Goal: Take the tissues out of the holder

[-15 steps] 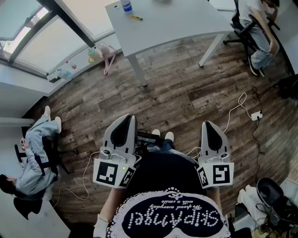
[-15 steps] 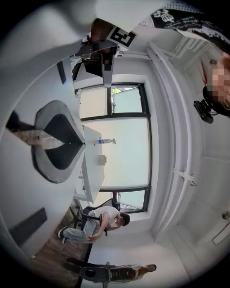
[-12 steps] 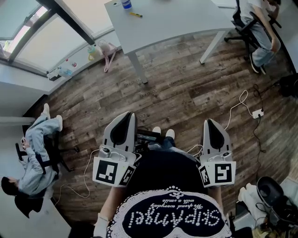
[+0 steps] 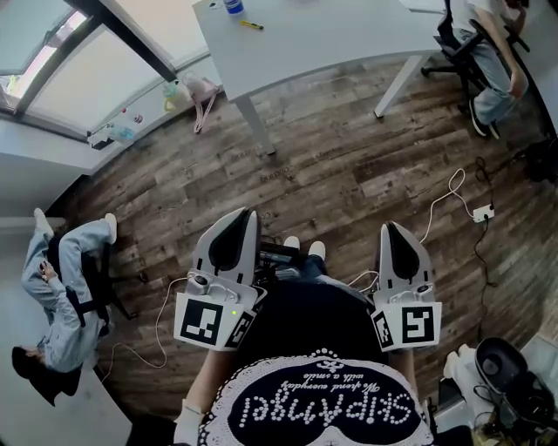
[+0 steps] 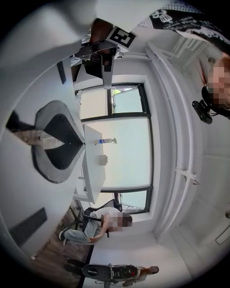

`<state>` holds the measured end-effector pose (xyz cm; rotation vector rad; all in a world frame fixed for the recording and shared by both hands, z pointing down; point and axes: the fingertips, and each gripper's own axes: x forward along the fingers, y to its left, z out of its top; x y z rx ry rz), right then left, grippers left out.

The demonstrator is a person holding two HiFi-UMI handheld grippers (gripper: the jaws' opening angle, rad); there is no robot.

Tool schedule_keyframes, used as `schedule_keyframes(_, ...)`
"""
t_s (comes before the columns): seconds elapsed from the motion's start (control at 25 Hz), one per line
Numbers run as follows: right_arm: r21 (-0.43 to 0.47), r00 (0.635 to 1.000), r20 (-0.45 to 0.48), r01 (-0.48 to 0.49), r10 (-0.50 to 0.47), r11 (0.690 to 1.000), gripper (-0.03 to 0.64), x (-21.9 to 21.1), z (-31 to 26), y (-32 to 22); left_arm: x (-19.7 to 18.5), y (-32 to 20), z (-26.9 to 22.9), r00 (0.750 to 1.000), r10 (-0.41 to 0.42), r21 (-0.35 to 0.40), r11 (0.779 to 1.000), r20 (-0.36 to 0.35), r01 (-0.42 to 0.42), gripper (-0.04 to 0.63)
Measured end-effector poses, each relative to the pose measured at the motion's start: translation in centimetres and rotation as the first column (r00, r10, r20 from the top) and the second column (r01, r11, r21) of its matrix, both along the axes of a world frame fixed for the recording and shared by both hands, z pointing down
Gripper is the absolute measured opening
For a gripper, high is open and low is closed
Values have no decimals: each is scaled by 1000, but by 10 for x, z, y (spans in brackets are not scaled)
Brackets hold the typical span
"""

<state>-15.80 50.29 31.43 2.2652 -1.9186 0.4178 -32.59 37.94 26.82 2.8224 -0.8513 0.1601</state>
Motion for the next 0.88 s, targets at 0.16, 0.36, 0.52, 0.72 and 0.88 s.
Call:
schedule_keyframes(0.16,3,1000,16,-2,2,1000,12,7,2,1,12,7,-1,1000,23,28,999,15,-23,2)
schedule_keyframes(0.36,9,1000,31,4,-4,1000,14,13,7,1,33,26,5,998,63,8,998,29,-64,2)
schedule_keyframes(0.52,-7,999,32,43,-43,999,14,12,11,6,40,37,7,998,62,-11,998,24,-62,2)
schedule_keyframes(0.72,-1,998,47,47,-47,999,12,14,10,8,35,35,7,998,47,-13,999,37,-47,2)
schedule_keyframes(0.88,-17,998,51,38,-38,999,14,16,13,3,34,23,6,999,46,20,999,28,-46,2)
